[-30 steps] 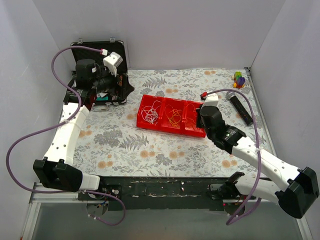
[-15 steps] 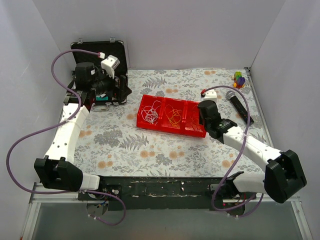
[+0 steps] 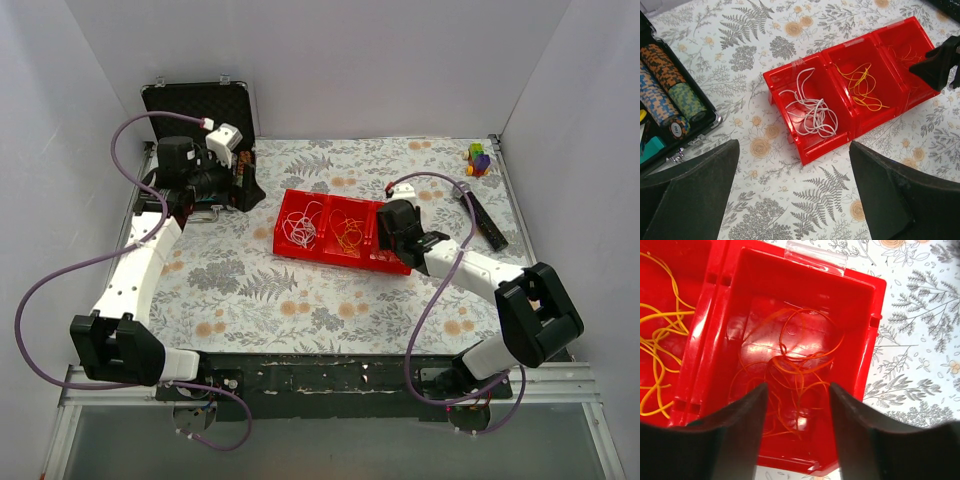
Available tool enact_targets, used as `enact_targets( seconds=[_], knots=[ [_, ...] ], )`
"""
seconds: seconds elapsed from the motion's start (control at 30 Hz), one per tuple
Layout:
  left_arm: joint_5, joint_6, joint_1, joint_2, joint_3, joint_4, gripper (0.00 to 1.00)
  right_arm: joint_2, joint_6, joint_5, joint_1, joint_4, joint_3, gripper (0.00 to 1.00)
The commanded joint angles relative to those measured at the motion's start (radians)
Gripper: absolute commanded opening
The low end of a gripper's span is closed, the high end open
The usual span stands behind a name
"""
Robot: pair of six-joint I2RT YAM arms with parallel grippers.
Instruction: Untangle the cables
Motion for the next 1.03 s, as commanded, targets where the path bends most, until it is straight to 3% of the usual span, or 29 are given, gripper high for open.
enact_targets(
  seconds=[0.0,0.1,0.43,0.67,1.0],
  knots=[
    [0.003,-0.007,0.005,-0.056,-0.05,0.023,0.93,-0.016,0.015,-0.015,-0.002,0.036,0.06,0.75],
    [-0.011,-0.013,0.005,-0.061,-0.069,0.032,0.95,-0.071,0.023,-0.023,-0.002,0.008,0.063,0.82],
    [-0.063,-0.104,0.008,-0.073,-0.104,0.03,0.98,-0.338,0.116,-0.21,-0.002,-0.176,0.028,0.86],
    [-0.353,-0.295,0.008,-0.016,-0.046,-0.094,0.98,-0.46,0.144,-0.21,-0.002,-0.34,0.003,0.87],
    [-0.41,-0.294,0.008,-0.162,-0.265,0.076,0.98,-0.661,0.122,-0.201,-0.002,-0.418,-0.081,0.89]
  ],
)
